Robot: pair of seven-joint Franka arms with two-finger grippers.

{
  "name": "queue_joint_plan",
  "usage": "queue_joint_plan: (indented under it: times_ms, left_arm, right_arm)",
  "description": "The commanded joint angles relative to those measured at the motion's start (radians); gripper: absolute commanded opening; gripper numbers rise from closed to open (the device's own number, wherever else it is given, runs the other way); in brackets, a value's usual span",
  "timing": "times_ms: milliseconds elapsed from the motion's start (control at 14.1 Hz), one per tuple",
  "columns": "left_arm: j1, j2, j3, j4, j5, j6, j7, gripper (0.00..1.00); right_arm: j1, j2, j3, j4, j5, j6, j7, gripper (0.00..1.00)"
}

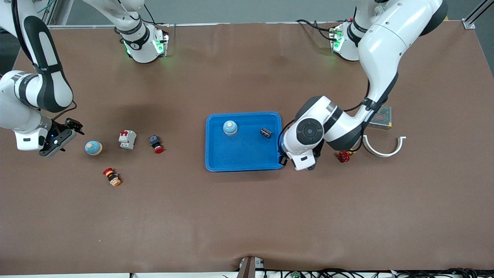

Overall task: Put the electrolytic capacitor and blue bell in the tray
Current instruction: 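Grasp the second bell with the right gripper while the left gripper carries the capacitor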

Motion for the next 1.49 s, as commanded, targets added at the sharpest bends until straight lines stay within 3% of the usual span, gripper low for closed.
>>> queue_joint_plan:
  times_ms: [0,568,853,1137,1208,1279,1350,1421]
  left_arm:
    - [-0.039,0.018,0.007,0.026,-0.014,0.019,-0.006,0.00]
    - [-0.099,0.096,0.012,0.031,-0.008,0.126,-0.067,0.00]
    - [-0.212,0.101,0.151,0.032,-0.012,0.132,-0.075,0.00]
    - [-0.228,0.097,0.171,0.032,-0.014,0.132,-0.075,0.00]
    - [-0.223,0.096,0.171,0.031,-0.014,0.132,-0.072,0.10]
    - [-0.225,0.096,0.171,0.031,-0.012,0.132,-0.069,0.37]
    - [-0.228,0.096,0.171,0.031,-0.006,0.132,-0.062,0.80]
    - [-0.229,0.093,0.171,0.032,-0.002,0.132,-0.061,1.00]
  right_arm:
    - [-0.025,0.011,0.018,-0.035,-0.017,0.069,-0.019,1.00]
    - [-0.025,0.074,0.020,-0.093,-0.017,0.215,-0.031,1.00]
    - [-0.024,0.103,0.020,-0.102,-0.017,0.256,-0.031,1.00]
    - [-0.025,0.131,0.020,-0.102,-0.017,0.290,-0.045,1.00]
    - [-0.027,0.138,0.020,-0.104,-0.017,0.306,-0.047,1.00]
    - [-0.028,0.148,0.020,-0.102,-0.017,0.312,-0.047,1.00]
    - [-0.028,0.152,0.020,-0.102,-0.017,0.318,-0.047,1.00]
    - [-0.028,0.158,0.020,-0.102,-0.017,0.327,-0.047,1.00]
